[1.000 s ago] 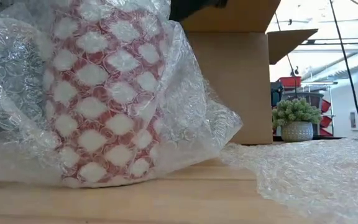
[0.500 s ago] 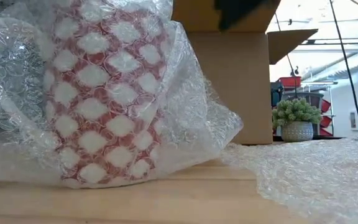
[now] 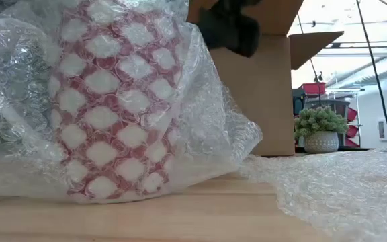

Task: Wrap mug
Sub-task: Wrap the red patterned mug with the left transparent bubble wrap

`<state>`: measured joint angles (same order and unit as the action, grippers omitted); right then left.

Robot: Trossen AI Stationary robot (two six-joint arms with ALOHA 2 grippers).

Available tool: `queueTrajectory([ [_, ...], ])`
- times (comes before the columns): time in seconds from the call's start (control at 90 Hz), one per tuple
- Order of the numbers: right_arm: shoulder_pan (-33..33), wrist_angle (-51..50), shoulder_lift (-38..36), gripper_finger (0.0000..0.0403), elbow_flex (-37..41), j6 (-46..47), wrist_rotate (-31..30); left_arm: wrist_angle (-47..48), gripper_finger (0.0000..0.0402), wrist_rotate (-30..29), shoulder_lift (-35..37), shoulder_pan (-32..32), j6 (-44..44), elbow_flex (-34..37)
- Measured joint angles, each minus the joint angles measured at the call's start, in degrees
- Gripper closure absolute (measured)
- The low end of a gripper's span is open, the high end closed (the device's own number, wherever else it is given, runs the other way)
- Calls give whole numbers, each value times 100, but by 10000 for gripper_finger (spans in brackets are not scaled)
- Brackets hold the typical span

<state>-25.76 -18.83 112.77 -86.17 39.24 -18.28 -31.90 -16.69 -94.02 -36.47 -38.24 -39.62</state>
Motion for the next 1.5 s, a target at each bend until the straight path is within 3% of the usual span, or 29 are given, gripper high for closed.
queueTrajectory([
  [0.211, 15, -1831, 839, 192, -1244, -31, 60, -13, 272, 11, 2, 11, -2, -2],
  [0.333, 89, -2261, 1212, 192, -1677, -26, 84, -20, 272, 11, 2, 9, -20, -2],
  [0.578, 179, -2103, 1669, 193, -1801, -25, 512, -22, 272, 13, 2, 9, -26, -4],
  [0.778, 155, -2165, 1339, 193, -1746, -187, 576, -56, 272, 14, 2, 9, -31, -9],
  [0.911, 89, -2533, 890, 193, -1700, -416, 502, -37, 272, 11, 2, 13, -35, -7],
  [1.089, -77, -2851, 383, 193, -1726, -453, -62, -41, 272, 9, 2, 9, -35, -4],
  [1.211, -199, -2512, 355, 193, -1724, -506, -431, -41, 272, 9, 2, 9, -35, -4],
  [1.5, -289, -1703, 867, 193, -1735, -901, -315, -48, 272, 9, 2, 9, -35, -4],
])
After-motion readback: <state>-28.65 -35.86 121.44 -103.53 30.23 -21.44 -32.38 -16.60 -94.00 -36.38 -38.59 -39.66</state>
